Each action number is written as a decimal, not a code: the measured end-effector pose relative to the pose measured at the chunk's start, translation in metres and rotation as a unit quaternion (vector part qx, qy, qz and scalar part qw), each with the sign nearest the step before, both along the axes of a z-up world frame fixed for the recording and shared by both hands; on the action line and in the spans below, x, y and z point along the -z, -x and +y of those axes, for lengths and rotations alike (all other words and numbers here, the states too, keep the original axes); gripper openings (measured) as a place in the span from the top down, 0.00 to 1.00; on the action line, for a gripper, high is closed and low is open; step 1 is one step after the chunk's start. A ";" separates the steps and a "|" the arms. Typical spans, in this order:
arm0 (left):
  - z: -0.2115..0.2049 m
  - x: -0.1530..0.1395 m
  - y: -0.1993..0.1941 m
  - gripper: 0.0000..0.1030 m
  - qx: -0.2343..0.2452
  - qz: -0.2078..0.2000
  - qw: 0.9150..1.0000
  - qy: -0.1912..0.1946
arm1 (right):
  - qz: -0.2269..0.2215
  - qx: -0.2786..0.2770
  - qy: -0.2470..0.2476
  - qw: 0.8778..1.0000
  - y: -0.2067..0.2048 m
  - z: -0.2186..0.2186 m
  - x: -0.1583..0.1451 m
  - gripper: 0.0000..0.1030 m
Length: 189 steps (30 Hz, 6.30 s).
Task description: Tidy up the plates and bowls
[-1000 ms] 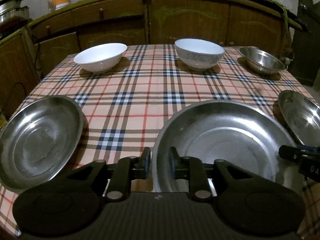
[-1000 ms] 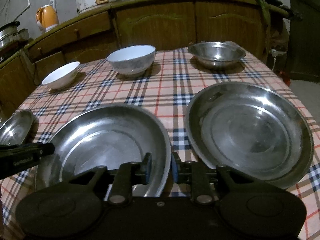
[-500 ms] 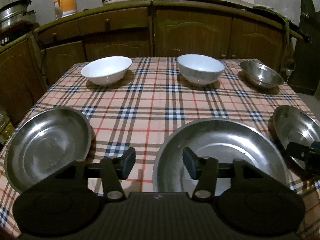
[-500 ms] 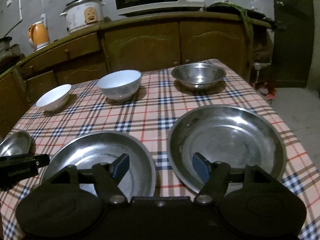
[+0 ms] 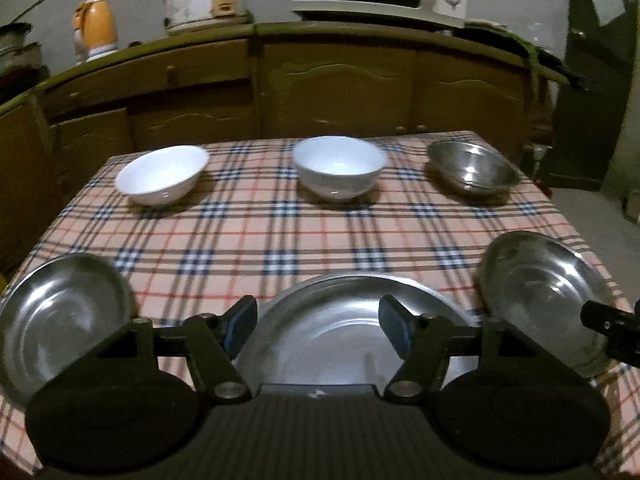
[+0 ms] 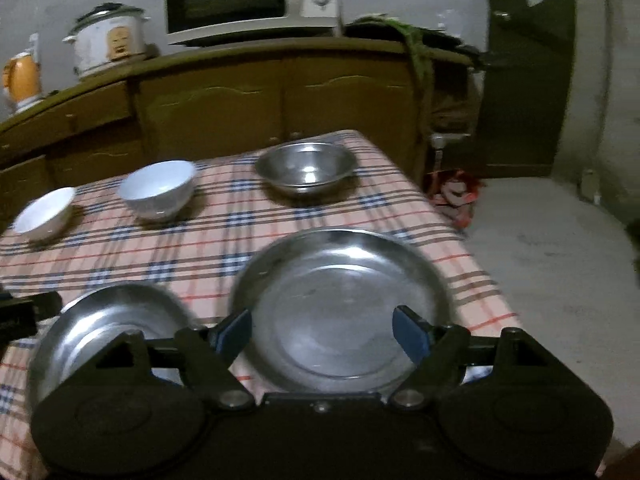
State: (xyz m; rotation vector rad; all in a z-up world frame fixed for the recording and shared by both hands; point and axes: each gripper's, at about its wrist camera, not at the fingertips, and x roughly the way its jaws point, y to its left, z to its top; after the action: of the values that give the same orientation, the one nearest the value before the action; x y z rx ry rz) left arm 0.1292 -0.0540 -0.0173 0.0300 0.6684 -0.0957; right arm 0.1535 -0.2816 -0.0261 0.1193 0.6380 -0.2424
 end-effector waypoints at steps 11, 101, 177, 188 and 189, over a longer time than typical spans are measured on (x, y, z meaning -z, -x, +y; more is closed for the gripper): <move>-0.048 0.005 -0.006 0.33 0.051 0.004 0.999 -0.014 | 0.008 0.036 -0.007 0.999 0.008 -0.037 0.014 0.11; -0.082 -0.041 0.010 0.78 0.091 -0.023 0.995 -0.033 | -0.066 0.012 -0.059 0.996 0.030 -0.045 -0.039 0.78; 0.035 0.028 0.004 0.78 -0.031 0.057 0.997 -0.050 | 0.045 -0.118 -0.056 0.990 -0.026 0.079 0.039 0.77; 0.032 0.043 0.001 0.76 -0.033 0.057 0.997 -0.049 | 0.036 -0.119 -0.028 0.992 -0.032 0.082 0.046 0.77; 0.032 0.044 0.000 0.76 -0.033 0.055 0.997 -0.048 | 0.035 -0.120 -0.025 0.992 -0.033 0.083 0.046 0.77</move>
State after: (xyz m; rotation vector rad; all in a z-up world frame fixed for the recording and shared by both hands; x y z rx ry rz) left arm 0.1291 -0.0218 -0.0612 0.0952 0.7827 -0.0007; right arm 0.1865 -0.1990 -0.0718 0.0819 0.7214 0.0026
